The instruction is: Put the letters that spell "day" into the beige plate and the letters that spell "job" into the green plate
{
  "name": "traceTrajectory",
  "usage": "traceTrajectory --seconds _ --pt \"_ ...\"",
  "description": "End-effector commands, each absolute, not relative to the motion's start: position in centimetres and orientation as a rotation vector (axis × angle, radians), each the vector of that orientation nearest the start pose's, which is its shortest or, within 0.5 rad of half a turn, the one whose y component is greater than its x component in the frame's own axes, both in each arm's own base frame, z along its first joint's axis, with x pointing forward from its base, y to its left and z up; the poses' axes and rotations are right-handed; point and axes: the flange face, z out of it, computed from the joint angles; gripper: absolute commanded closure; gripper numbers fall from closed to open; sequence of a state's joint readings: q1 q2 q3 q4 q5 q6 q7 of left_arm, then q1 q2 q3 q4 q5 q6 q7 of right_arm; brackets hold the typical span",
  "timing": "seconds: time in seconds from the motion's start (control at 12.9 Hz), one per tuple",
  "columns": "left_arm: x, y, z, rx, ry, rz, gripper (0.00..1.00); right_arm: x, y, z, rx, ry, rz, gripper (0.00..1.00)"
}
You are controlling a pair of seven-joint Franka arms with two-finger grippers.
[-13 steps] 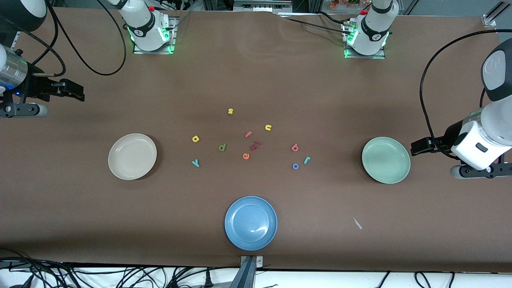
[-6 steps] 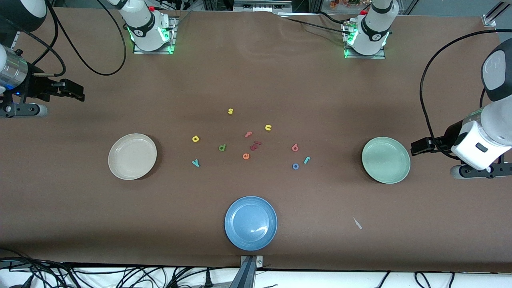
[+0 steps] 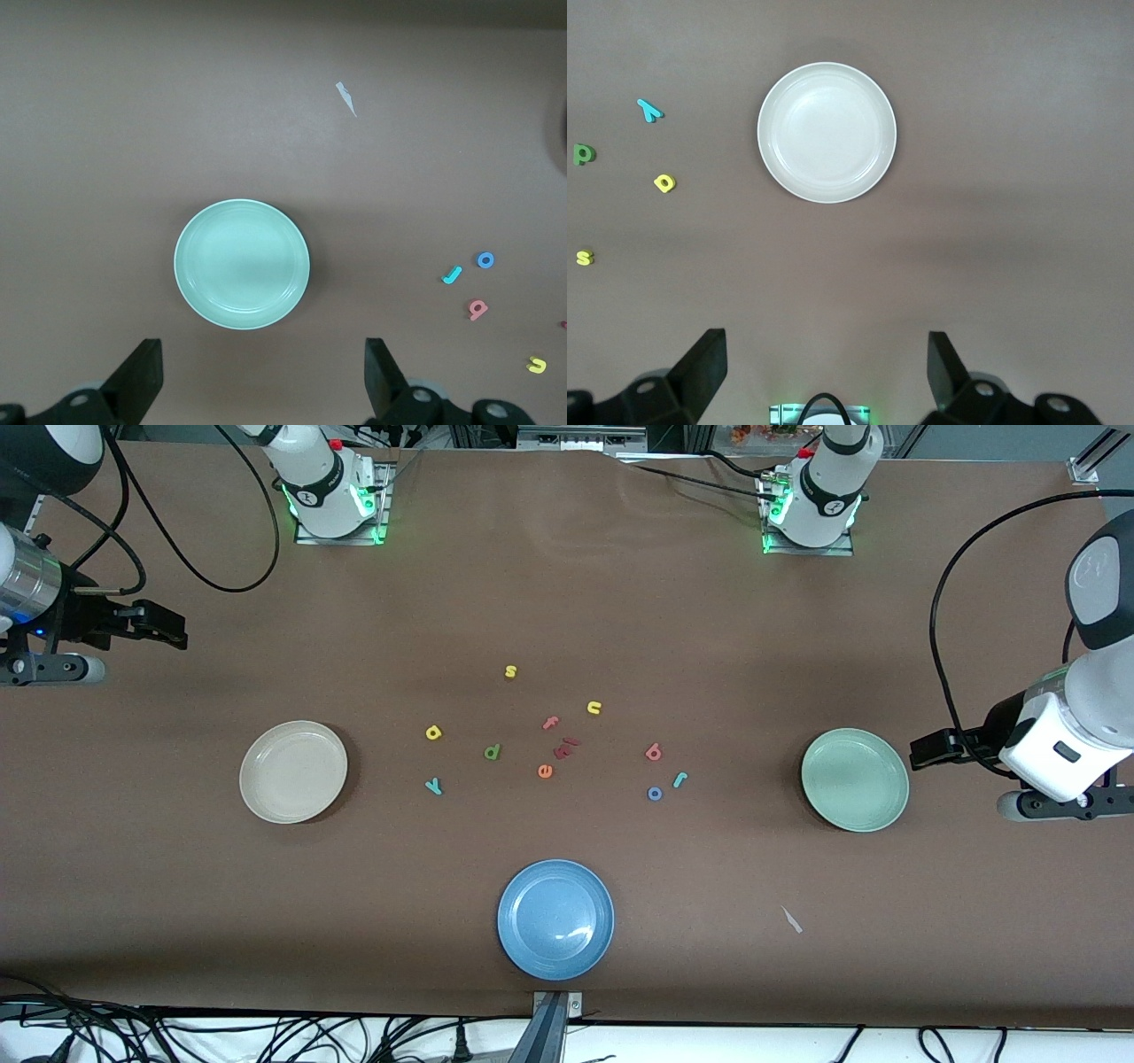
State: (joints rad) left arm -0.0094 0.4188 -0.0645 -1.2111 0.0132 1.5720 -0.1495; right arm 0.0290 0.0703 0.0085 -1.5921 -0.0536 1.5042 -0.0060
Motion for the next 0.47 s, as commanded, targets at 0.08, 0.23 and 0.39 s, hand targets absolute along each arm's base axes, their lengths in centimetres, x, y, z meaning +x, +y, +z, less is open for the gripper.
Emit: traceTrajectory --seconds 0.08,0.23,0.39 --pt "67.24 -3.62 53.71 -3.122 -0.094 0.085 0.0 56.48 1.59 57.22 -3.174 -0.078 0.248 0.0" --pt "67.3 -2.91 53.61 -3.125 -0.112 0.088 0.0 56.5 1.66 57.3 -3.175 -0.081 0.243 0.0" --pt "67.4 -2.89 53.37 -3.123 -0.114 0.093 0.0 56.48 1.59 57.22 -3.174 -0.078 0.248 0.0"
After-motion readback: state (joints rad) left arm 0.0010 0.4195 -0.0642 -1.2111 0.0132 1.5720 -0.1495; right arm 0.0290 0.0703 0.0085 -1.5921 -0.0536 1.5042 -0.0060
